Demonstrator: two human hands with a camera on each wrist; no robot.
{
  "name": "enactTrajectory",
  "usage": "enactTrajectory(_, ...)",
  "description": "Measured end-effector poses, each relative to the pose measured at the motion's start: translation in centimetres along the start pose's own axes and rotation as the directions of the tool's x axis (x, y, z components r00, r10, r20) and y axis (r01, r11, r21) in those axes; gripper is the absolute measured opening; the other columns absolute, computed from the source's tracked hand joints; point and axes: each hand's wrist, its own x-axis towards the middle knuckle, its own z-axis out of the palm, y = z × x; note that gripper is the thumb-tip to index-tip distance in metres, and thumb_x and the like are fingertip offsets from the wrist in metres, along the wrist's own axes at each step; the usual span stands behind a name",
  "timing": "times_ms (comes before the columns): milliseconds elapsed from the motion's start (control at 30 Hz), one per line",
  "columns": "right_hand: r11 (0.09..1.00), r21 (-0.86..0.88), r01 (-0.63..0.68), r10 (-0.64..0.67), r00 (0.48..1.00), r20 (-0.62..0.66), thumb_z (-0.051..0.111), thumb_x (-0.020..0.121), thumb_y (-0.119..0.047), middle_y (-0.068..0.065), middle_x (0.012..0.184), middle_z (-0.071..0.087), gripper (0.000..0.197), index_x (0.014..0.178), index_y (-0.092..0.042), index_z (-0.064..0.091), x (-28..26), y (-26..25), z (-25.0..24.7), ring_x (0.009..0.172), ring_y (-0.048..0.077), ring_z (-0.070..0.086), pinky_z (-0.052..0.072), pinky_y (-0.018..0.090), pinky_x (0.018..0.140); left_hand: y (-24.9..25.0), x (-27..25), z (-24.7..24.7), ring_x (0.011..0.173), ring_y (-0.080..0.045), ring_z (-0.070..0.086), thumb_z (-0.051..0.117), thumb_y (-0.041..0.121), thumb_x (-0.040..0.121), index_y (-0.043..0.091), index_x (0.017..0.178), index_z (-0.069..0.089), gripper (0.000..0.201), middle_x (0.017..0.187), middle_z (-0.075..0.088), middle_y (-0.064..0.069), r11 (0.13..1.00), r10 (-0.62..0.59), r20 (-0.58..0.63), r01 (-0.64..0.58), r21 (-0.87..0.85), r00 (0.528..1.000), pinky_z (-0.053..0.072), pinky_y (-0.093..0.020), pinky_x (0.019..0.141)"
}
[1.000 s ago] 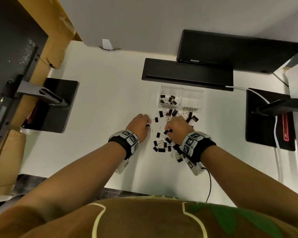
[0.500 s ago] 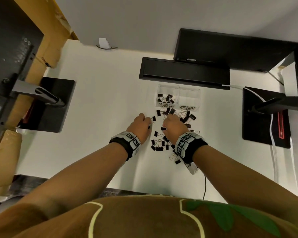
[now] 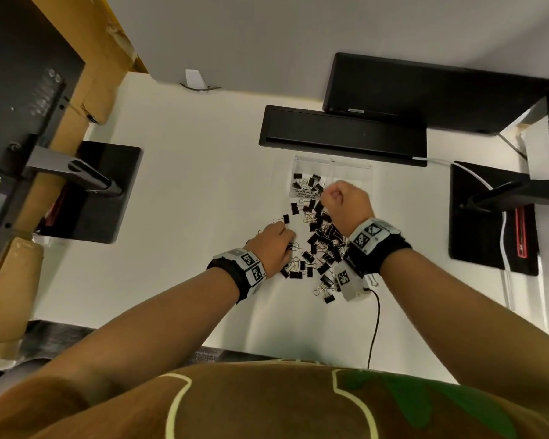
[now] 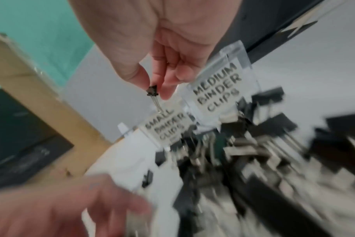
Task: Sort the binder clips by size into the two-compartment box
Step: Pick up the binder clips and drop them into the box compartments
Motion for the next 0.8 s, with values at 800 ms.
enactTrajectory(800,0.846,-0.428,0.318,-0.086,0.874,0.479,0.043,0.089,0.005,0.010,0.124,0.046,0.038,0.123,-0.006,0.055,-3.7,3.4,3.7,0.106,0.024,0.054,0.047,0.030,0.089,2.9,5.4,-7.0,0.088,-0.018,0.060,0.053,0.019,0.093,0.015,0.104,0.053,0.011,0.101,0.062,-0.003,0.915,-0.247,-0.259,0.137,-0.380,0.934,0.052,-0.032,0.080)
